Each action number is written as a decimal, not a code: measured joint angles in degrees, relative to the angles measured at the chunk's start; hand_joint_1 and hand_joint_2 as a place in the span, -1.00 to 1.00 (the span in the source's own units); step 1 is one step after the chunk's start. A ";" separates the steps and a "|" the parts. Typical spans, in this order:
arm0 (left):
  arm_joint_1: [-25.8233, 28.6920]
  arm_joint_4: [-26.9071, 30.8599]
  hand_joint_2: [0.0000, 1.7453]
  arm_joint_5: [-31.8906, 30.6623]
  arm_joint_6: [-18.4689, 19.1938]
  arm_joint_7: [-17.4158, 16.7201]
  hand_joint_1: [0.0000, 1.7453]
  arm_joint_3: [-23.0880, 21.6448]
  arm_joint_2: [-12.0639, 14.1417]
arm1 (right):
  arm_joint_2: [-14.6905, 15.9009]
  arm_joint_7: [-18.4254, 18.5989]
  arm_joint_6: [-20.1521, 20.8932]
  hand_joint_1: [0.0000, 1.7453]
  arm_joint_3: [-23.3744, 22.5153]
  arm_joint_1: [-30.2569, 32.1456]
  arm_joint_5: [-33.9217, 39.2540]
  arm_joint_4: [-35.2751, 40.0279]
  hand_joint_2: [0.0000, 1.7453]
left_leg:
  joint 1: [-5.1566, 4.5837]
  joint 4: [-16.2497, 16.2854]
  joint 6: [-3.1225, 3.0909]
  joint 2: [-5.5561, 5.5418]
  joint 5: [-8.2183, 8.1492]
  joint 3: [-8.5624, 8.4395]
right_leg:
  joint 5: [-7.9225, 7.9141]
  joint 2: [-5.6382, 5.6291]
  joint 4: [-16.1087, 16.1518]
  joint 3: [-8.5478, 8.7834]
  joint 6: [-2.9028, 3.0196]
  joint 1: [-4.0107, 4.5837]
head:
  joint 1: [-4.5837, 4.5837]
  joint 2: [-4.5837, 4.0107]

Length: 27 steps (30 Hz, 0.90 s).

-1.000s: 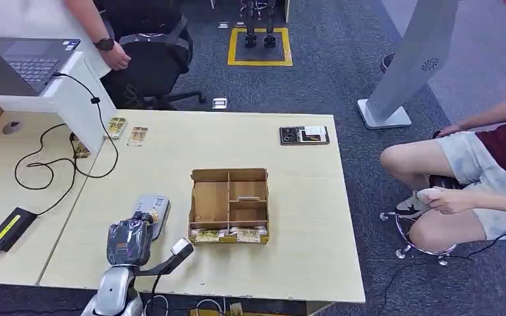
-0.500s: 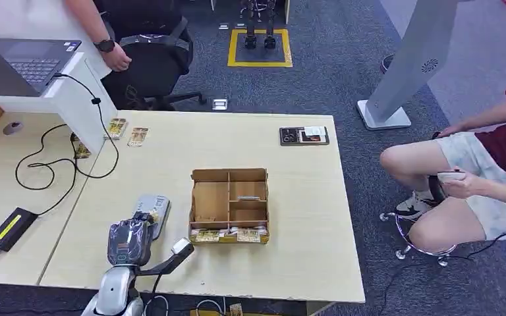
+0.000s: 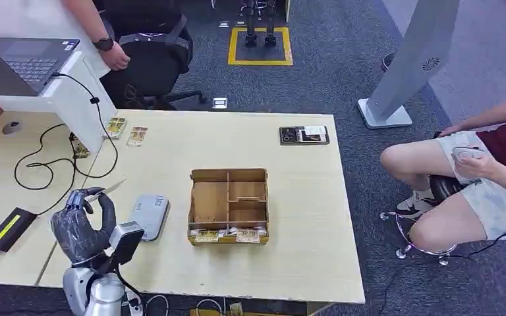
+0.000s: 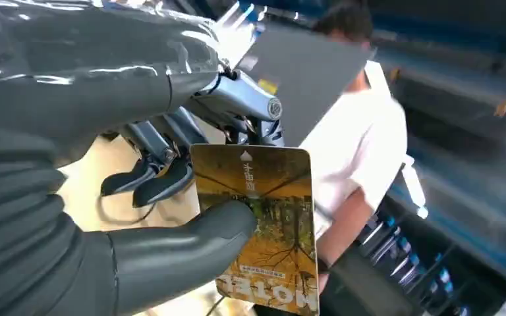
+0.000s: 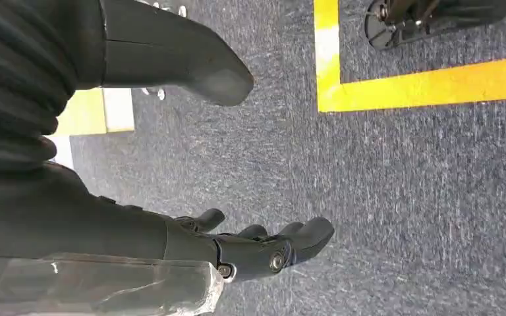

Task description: Pass the card to the sensor for recognition and then transmit it.

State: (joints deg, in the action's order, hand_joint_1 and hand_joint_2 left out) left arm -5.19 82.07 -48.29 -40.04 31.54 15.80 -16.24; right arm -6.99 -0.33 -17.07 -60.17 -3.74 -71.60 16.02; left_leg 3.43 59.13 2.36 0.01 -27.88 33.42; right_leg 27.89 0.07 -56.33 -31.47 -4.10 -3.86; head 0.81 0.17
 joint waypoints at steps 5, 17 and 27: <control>-0.12 2.58 1.00 4.20 0.04 1.81 1.00 1.56 -0.20 | -0.04 0.17 -0.22 -1.00 0.22 0.08 -0.02 -0.02 1.00 | -0.02 0.01 0.00 0.05 0.00 0.02 | 0.00 -0.07 0.01 -0.05 0.00 -0.02 | 0.00 0.00; -0.37 3.96 1.00 0.96 0.15 1.14 1.00 1.18 -0.37 | -0.11 1.40 0.13 -1.00 1.42 -0.55 -1.07 -0.39 1.00 | -0.02 0.01 0.00 0.11 -0.01 0.00 | -0.01 -0.13 0.01 -0.11 0.00 -0.02 | 0.04 0.00; -4.34 2.02 1.00 -5.75 0.17 -2.23 1.00 0.31 -0.57 | -0.11 1.99 0.57 -1.00 2.80 -1.48 -1.44 -0.85 1.00 | -0.02 0.02 0.00 0.14 -0.01 0.02 | -0.02 -0.15 0.01 -0.10 0.00 -0.02 | 0.07 0.00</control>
State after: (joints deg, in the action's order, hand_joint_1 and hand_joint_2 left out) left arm -9.53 84.09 -54.03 -39.87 29.31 16.11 -16.81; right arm -7.10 1.66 -16.50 -57.37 -5.22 -73.05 15.17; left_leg 3.41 59.16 2.36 0.15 -27.89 33.44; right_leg 27.87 -0.08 -56.32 -31.58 -4.10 -3.87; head 0.87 0.17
